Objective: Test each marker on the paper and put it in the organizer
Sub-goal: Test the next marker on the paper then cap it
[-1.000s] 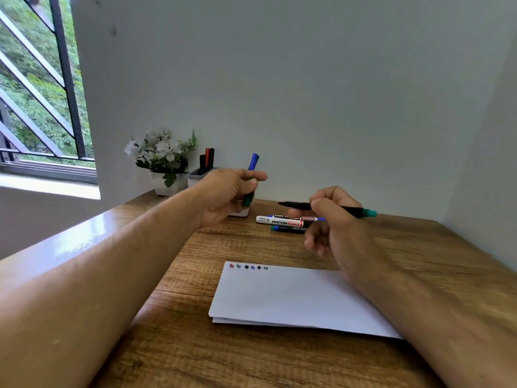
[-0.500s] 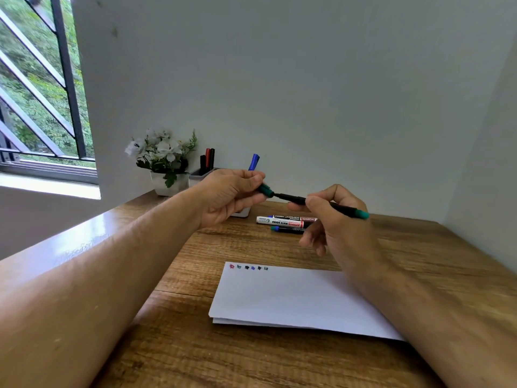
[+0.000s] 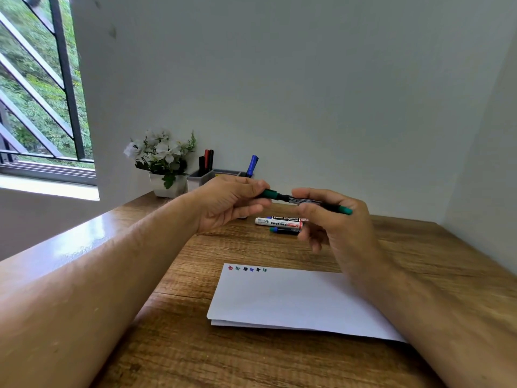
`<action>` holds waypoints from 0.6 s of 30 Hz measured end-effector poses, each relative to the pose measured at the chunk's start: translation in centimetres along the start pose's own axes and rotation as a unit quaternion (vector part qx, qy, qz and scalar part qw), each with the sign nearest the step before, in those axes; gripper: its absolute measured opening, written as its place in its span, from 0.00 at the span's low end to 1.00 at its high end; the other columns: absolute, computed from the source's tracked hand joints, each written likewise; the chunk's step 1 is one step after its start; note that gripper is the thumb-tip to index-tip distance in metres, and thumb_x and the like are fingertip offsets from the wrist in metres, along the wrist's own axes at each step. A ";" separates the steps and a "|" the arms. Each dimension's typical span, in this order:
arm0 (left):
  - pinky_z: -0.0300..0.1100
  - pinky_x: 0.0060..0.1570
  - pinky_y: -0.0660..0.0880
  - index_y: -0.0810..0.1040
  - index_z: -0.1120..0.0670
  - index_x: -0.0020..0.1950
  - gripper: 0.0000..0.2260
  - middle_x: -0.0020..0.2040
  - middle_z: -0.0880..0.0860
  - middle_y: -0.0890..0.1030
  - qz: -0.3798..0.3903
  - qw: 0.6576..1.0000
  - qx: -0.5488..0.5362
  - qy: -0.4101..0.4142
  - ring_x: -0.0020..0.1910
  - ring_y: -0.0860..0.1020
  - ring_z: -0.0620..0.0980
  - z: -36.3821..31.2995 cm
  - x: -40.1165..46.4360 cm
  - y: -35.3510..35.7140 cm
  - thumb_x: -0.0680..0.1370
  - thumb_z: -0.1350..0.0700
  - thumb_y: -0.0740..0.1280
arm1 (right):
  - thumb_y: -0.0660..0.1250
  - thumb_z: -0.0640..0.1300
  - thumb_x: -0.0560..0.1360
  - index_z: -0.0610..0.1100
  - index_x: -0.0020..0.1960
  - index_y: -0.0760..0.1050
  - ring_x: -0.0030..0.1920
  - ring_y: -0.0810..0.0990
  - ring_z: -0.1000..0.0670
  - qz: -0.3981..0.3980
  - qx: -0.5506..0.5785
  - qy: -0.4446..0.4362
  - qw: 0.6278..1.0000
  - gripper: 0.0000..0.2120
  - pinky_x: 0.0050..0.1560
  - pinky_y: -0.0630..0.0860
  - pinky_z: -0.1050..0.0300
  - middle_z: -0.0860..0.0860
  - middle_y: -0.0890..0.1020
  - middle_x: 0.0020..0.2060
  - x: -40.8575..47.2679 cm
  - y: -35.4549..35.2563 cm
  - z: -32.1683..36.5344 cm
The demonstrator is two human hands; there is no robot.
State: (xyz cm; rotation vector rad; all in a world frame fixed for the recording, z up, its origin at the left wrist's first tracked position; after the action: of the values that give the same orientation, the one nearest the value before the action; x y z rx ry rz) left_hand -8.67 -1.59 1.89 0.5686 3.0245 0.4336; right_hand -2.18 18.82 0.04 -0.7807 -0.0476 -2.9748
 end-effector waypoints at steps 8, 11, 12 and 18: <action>0.36 0.36 0.82 0.81 0.62 0.52 0.13 0.44 0.60 0.85 0.013 0.999 -0.005 0.046 0.41 0.86 0.51 -0.2 -0.3 0.4 0.68 0.63 0.71 | 0.67 0.39 0.80 0.44 0.49 0.79 0.26 0.82 0.48 -0.022 -0.019 0.042 0.999 0.03 0.19 0.72 0.60 0.45 0.88 0.42 0.2 0.0 -0.5; 0.37 0.37 0.82 0.82 0.61 0.49 0.10 0.45 0.60 0.85 0.017 0.998 0.000 0.057 0.41 0.85 0.51 0.1 -0.2 0.1 0.68 0.65 0.70 | 0.68 0.42 0.79 0.42 0.47 0.78 0.27 0.83 0.49 -0.020 -0.019 0.053 0.998 0.04 0.19 0.72 0.60 0.46 0.88 0.42 0.0 -0.1 -0.8; 0.37 0.38 0.82 0.82 0.61 0.49 0.09 0.46 0.60 0.85 0.021 0.998 0.001 0.064 0.42 0.85 0.51 0.2 -0.2 0.0 0.69 0.65 0.70 | 0.68 0.42 0.80 0.42 0.47 0.78 0.27 0.83 0.49 -0.019 -0.014 0.058 0.998 0.04 0.19 0.72 0.60 0.46 0.88 0.42 0.0 -0.1 -0.9; 0.36 0.38 0.81 0.86 0.59 0.44 0.08 0.51 0.60 0.85 0.043 0.993 0.020 0.112 0.46 0.85 0.52 0.2 0.1 -0.1 0.69 0.66 0.69 | 0.66 0.43 0.80 0.40 0.49 0.78 0.24 0.81 0.52 -0.018 0.072 0.128 0.989 0.07 0.17 0.68 0.63 0.44 0.89 0.44 0.3 -0.2 -1.2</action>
State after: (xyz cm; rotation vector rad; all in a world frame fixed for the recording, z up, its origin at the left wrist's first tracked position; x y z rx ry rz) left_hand -8.79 -1.55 1.66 0.7008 3.2380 0.4732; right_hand -3.01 18.94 -0.83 -0.3839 -0.2624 -3.0345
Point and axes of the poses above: each hand's wrist, its own x-axis towards the middle knuckle, its own y-axis out of the palm, z = x × y, the point moved 2 cm from there along x, towards the middle knuckle
